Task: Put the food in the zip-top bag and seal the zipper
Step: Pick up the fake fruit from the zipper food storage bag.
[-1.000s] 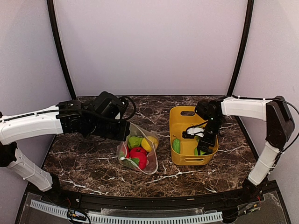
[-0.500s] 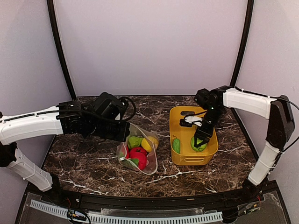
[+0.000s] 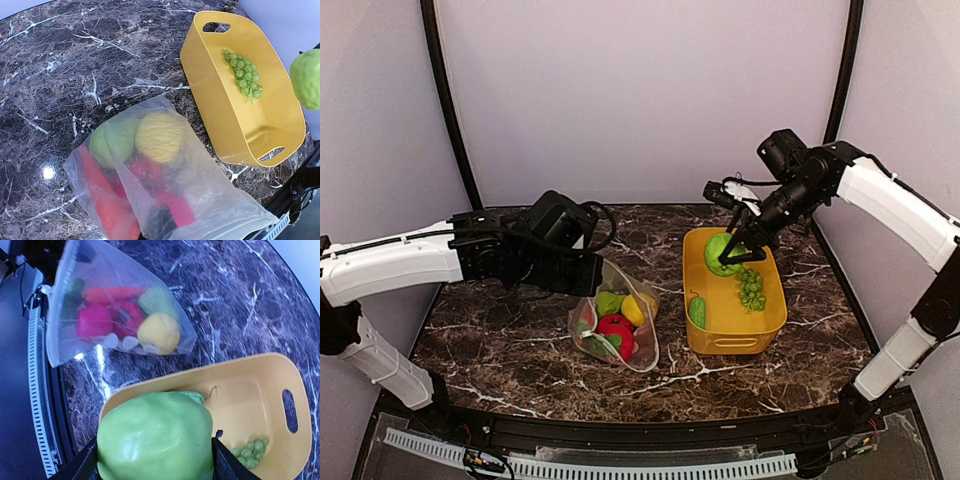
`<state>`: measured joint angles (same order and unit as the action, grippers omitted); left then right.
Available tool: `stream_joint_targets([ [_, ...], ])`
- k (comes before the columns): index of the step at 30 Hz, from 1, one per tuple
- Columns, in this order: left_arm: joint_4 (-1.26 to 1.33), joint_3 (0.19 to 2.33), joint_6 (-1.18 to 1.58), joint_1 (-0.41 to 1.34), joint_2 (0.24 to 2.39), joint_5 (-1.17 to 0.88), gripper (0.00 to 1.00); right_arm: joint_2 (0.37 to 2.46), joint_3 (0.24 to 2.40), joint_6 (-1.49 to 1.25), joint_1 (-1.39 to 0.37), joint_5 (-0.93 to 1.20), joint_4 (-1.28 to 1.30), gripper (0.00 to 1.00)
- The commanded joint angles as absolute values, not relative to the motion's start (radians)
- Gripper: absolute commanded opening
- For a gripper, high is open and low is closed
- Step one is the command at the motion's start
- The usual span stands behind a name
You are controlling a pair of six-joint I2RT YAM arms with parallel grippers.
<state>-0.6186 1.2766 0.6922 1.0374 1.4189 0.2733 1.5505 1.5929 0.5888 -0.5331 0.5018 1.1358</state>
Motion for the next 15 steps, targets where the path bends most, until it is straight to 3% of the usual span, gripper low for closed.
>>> stream_joint_targets([
  [1, -0.625, 1.326, 0.718, 1.028, 1.44, 0.275, 0.01, 1.534, 1.637, 0.572, -0.593, 0.689, 1.105, 0.48],
  [15, -0.61, 1.371, 0.754, 0.984, 1.472, 0.242, 0.01, 1.645, 1.806, 0.572, -0.876, 0.755, 1.053, 0.5],
])
